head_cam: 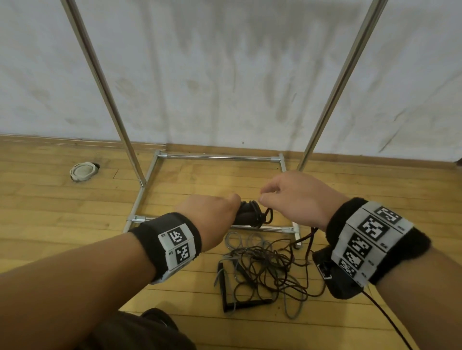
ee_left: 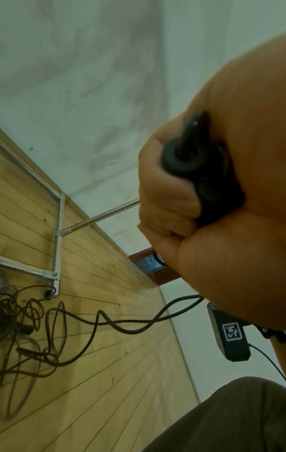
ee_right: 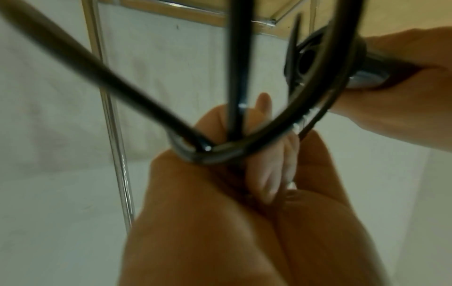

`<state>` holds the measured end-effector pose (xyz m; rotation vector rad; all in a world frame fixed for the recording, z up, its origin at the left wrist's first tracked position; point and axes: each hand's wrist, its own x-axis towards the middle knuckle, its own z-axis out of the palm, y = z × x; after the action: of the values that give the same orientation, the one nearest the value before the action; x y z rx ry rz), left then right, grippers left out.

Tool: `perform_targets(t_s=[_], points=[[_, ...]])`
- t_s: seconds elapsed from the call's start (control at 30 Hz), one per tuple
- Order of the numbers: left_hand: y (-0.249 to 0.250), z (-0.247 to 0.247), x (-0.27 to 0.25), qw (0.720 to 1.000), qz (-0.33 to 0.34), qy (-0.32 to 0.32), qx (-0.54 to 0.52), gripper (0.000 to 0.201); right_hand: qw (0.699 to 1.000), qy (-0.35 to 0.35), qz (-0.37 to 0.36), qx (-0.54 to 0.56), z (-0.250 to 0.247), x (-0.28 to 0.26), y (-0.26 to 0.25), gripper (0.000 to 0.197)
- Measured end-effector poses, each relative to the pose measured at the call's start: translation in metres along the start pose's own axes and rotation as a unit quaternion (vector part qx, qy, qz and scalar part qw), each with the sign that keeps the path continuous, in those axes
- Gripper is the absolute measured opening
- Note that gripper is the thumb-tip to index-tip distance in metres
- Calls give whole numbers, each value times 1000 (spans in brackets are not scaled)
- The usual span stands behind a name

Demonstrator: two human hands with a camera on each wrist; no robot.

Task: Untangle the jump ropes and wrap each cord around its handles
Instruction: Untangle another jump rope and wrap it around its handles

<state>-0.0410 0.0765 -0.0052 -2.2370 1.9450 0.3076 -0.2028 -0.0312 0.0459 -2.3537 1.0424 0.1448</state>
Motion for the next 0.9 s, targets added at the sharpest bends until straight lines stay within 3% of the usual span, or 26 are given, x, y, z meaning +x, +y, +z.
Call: perform_targets(t_s=[0.1, 0.2, 0.23, 0.37, 0.47, 0.6, 0.73, 0.77, 0.83, 0.9], points=[[-1, -3, 1, 1000, -18, -1, -14, 29, 1000, -7, 13, 6, 5, 3, 6, 44], [-5, -7, 3, 998, -32, -4, -54, 32, 997, -53, 32, -43, 9, -1, 20, 31], [-6, -8, 3, 998, -25, -7, -59, 32, 995, -68, 46, -56, 11, -2, 25, 37], [-4, -10, 2, 998, 13, -7, -56, 28, 994, -69, 58, -64, 18, 1, 42, 103], [-2, -12, 2, 998, 42, -15, -49, 28, 999, -52, -11, -3, 13, 1, 40, 127], [-4, -16, 1, 995, 64, -21, -73, 26, 985, -135, -72, 83, 16, 0, 37, 115], [-6, -22, 0, 991, 77, 5, -110, 37, 950, -142, -74, 267, 31, 0, 28, 67], [-6, -23, 0, 990, 80, 10, -116, 38, 937, -138, -74, 313, 35, 1, 25, 66], [-7, -26, 2, 989, 76, 7, -126, 29, 897, -124, -63, 420, 39, 3, 21, 88], [-9, -30, 4, 990, 71, -1, -124, 34, 862, -116, -72, 487, 33, 4, 23, 88]])
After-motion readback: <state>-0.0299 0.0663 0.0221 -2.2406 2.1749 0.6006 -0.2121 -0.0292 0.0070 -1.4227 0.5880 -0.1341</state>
